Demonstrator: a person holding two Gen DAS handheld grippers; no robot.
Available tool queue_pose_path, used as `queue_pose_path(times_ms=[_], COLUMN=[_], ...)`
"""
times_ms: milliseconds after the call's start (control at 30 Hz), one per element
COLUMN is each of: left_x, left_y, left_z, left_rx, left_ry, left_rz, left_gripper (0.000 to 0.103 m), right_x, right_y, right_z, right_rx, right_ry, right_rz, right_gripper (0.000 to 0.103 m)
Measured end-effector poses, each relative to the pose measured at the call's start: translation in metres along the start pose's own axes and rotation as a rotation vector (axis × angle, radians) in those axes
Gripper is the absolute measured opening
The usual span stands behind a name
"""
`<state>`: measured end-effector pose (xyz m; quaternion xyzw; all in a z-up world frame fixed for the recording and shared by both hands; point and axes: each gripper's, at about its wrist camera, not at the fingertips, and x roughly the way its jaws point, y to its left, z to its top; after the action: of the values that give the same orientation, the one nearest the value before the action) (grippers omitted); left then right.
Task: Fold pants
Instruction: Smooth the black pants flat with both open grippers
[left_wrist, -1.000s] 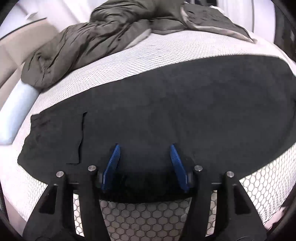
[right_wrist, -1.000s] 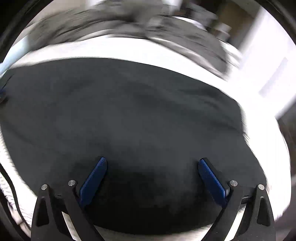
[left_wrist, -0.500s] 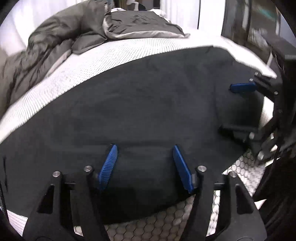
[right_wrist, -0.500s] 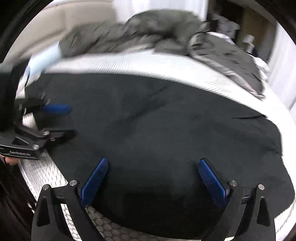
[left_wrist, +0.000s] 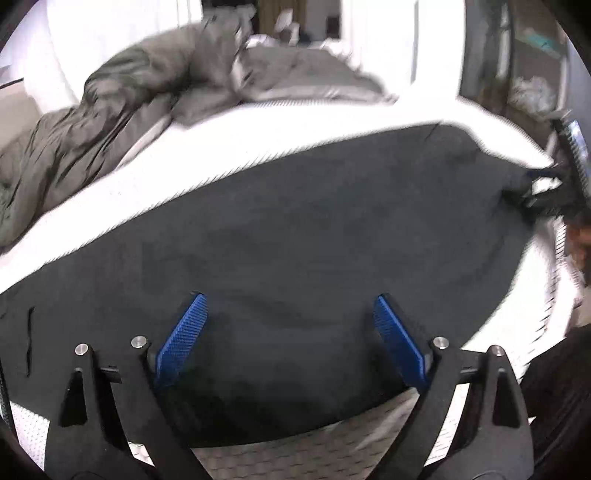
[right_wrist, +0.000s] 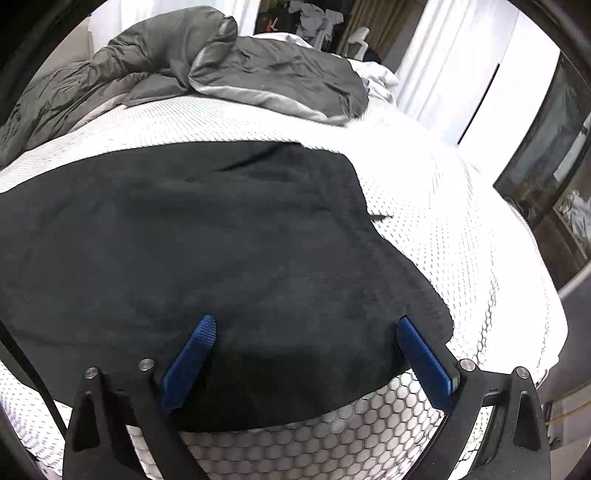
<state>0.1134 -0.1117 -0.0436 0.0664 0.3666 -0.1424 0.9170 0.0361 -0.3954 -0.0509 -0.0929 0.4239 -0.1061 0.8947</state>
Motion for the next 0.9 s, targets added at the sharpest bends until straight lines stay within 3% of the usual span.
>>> queue_pose_path(times_ms=[100,200,267,367,467,633,700,767,900], left_x=[0.003,0.023,0.039,0.045,0.044,0.044,0.041,0.037,0.030], left_y=[-0.024,-0.054,-0.067,-0.061,-0.033,0.059,0.097,0.113,0.107], left_z=[0.007,0.007,0.005,0.004,0.006,0.002,-0.005,-0.008,0.007], left_rx=[0.010,0.086,0.132,0.139,0.141,-0.037,-0.182,-0.252,-0.194], left_ry=[-0.023,0.028,0.085,0.128,0.146,0.187,0.201,0.196,0.145], left_rz=[-0.060,-0.106,-0.085,-0.075,-0.063,0.166,0.167,0.142,0.149], left_gripper=[0.099,0.101,0.102,0.103,0.103,0.103,0.103,0.102,0.102], right_x=[-0.014,-0.026,-0.024,-0.007,0.002,0.024,0.025,0.020,-0.015], right_y=[0.028,0.073,0.097,0.104,0.062,-0.023,-0.036,-0.034,-0.009], right_z=[0.007,0.010,0.007,-0.003,-0.004,0.000,0.000,0.003,0.003], right_rx=[-0.074,-0.177,-0.235,-0.316,-0.225,0.041,0.109,0.119,0.077], right_ry=[-0.055,-0.082,-0.054,-0.012,-0.007,0.029,0.040,0.022,-0.067], right_rz=[0.133,0.283,0.330,0.263,0.155,-0.113,-0.111,-0.091,0.005], right_gripper=[0.100,0.100,0.100,0.100,0.100,0.100,0.100,0.100,0.100])
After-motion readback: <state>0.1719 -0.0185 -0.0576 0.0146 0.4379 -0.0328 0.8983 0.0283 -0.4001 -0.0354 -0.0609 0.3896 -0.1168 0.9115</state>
